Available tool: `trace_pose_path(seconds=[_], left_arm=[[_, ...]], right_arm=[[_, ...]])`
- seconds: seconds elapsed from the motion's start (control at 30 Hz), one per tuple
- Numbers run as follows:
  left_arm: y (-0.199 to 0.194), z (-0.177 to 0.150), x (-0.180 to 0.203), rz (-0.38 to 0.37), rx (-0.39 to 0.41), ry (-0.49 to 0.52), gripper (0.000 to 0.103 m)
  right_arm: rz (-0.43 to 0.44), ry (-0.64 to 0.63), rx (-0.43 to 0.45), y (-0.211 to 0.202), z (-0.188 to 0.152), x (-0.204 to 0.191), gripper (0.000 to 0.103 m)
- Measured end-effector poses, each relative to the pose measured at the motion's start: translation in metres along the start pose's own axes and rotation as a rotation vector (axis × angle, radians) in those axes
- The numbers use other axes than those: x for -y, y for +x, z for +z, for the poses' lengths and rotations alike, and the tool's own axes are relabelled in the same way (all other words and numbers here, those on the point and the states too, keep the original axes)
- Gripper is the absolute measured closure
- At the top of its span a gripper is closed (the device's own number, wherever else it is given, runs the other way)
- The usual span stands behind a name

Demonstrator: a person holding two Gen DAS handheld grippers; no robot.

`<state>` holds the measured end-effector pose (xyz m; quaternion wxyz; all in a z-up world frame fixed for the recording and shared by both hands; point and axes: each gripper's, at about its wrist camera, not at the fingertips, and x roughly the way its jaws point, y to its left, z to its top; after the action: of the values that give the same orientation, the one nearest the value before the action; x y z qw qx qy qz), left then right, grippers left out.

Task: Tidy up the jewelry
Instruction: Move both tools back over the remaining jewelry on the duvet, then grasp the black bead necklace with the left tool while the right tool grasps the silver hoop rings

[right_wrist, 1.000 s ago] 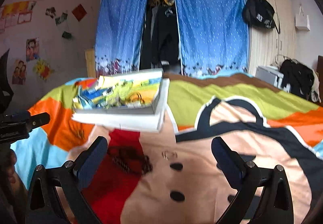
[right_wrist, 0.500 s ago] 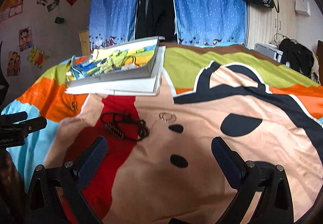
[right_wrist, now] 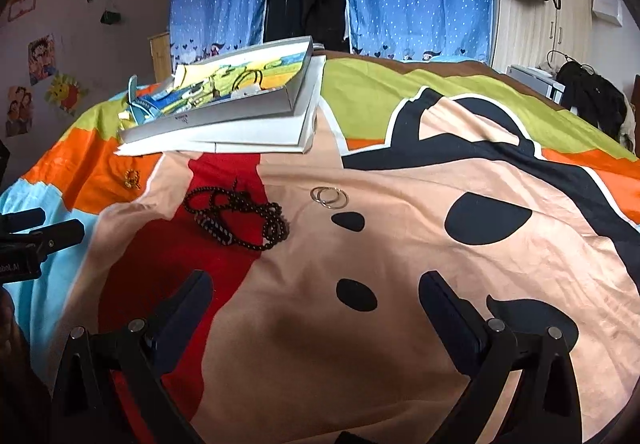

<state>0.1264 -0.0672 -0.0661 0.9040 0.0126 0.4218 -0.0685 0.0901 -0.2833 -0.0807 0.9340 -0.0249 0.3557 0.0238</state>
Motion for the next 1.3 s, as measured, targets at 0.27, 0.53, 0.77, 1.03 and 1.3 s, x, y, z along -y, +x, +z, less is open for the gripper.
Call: trace_pose_path(seconds=[0.27,0.53,0.77,1.03,1.3], left_arm=[[0.013,0.003,-0.001,-0.018,-0.028,-0.002,0.002],[0.028,0.010,-0.003,-0.042,-0.055,-0.012,0.002],[0.042,0.019,-0.002,-0.065,-0.065,-0.007,0.002],[0.057,0.030,0.005,-0.106,-0.082,-0.011,0.002],[0.077,0.051,0.008,-0.138,-0.058,0.007,0.002]], right_arm=[[-0.027,-0.012,-0.033,0.009,0.001,0.004,0.000],[-0.034,-0.009,-0.036,0.016,0.006,0.011,0.000],[-0.020,-0.001,-0.032,0.023,0.014,0.019,0.000],[-0.011,-0.013,-0.030,0.033,0.019,0.024,0.000],[0.044,0.013,-0.029,0.048,0.033,0.038,0.000]])
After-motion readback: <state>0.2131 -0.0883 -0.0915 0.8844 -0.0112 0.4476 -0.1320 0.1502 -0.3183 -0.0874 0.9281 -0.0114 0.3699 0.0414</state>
